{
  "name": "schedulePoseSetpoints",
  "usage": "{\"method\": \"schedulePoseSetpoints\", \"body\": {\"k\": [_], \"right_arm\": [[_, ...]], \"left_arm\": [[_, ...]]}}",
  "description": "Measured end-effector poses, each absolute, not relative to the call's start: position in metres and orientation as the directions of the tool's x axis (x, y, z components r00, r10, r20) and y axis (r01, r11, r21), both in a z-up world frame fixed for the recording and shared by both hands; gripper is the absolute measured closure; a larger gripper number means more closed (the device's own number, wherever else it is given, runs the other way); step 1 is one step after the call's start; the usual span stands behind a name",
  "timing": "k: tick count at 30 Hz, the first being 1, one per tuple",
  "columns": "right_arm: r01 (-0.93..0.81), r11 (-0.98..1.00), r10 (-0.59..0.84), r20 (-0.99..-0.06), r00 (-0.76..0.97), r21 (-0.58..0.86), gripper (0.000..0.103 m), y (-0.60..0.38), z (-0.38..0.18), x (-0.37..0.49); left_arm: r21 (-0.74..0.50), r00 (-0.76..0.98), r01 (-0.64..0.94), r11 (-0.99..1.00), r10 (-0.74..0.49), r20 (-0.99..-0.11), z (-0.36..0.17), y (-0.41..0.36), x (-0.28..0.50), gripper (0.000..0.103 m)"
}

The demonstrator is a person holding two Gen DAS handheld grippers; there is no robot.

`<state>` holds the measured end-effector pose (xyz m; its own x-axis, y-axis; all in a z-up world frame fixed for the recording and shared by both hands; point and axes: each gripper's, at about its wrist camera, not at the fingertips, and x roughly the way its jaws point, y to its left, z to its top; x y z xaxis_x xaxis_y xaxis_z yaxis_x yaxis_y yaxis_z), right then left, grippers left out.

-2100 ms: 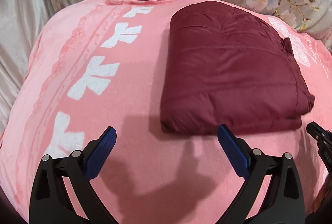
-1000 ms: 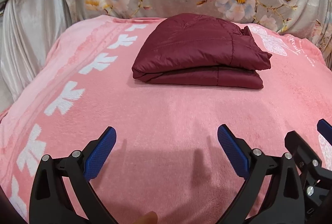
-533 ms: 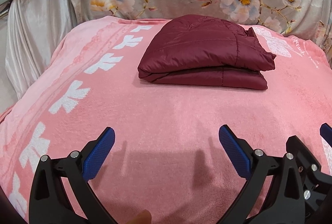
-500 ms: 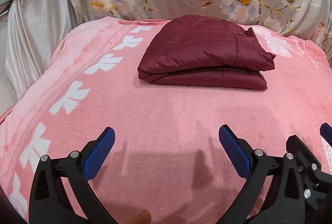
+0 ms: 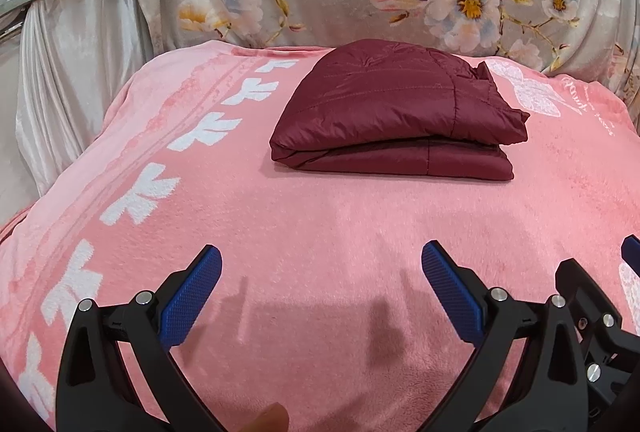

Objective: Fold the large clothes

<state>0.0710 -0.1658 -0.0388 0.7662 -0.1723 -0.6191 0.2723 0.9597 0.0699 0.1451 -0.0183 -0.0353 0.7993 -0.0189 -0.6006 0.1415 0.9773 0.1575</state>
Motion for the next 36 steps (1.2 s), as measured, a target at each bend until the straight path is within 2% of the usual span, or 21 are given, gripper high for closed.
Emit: {"method": "schedulePoseSetpoints", "body": {"k": [36], "right_arm": [[0.269,0.961,-0.172,-0.616,0.769,0.068,0.017,-0.1675,-0.0383,0.0697]], "left_arm": [[0.158,0.802,0.141,0.977,-0.019,-0.596,-0.0348,-0.0183,0.1443,0.007]]}}
